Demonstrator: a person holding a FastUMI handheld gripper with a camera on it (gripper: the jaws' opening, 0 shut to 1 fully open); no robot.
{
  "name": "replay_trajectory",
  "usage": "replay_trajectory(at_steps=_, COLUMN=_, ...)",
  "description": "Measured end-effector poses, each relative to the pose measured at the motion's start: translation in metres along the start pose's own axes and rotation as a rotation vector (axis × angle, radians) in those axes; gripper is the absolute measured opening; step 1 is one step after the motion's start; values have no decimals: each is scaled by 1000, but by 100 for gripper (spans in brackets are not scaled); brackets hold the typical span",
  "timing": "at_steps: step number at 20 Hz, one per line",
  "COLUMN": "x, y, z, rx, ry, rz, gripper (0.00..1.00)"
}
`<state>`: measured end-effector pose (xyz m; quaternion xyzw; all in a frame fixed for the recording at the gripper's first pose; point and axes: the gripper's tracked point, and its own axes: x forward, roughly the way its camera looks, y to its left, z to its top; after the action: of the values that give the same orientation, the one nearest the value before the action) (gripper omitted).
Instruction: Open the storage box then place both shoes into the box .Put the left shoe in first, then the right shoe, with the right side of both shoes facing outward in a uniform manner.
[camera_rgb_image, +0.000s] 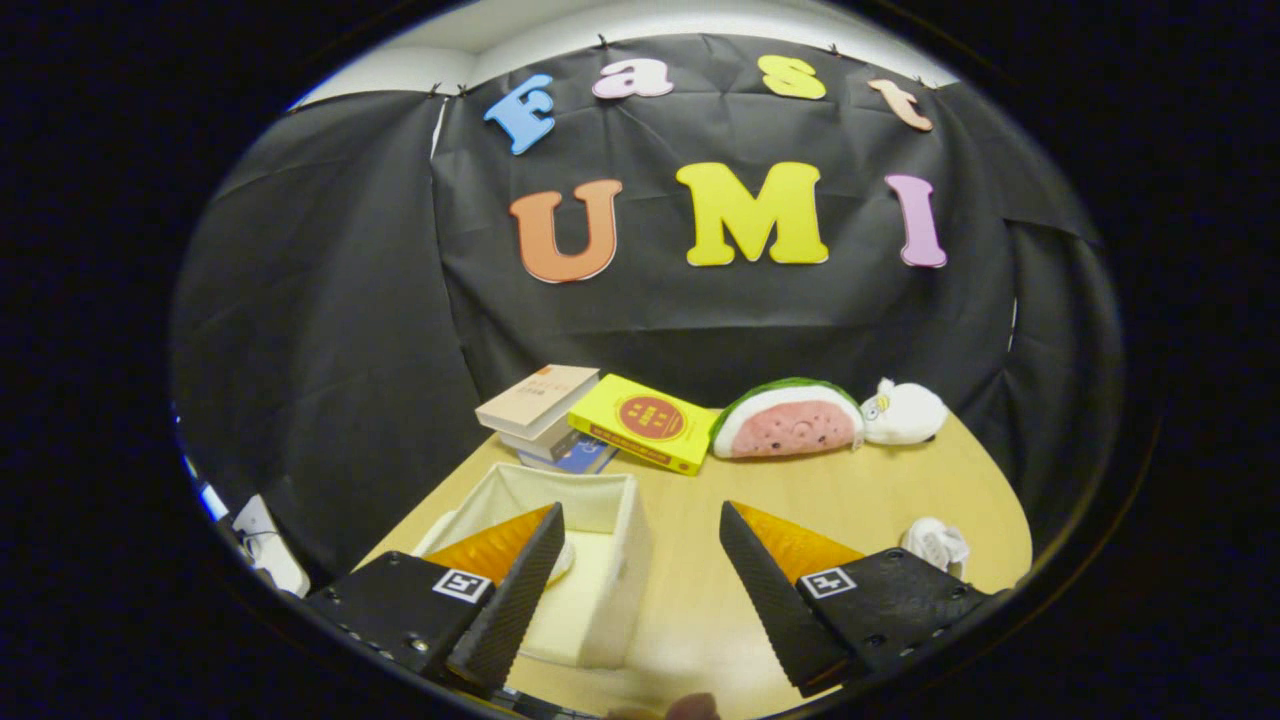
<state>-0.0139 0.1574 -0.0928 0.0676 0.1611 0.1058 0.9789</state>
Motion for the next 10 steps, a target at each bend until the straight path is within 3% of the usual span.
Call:
replay_trajectory(at_steps=5, x=-30, y=-120, z=-5, rx=-21, ry=-30, rz=-81, gripper=96)
replay_trajectory(at_steps=10, x=-59, y=-236, z=-45, rx=-2, ry=35, rz=-160, gripper=96)
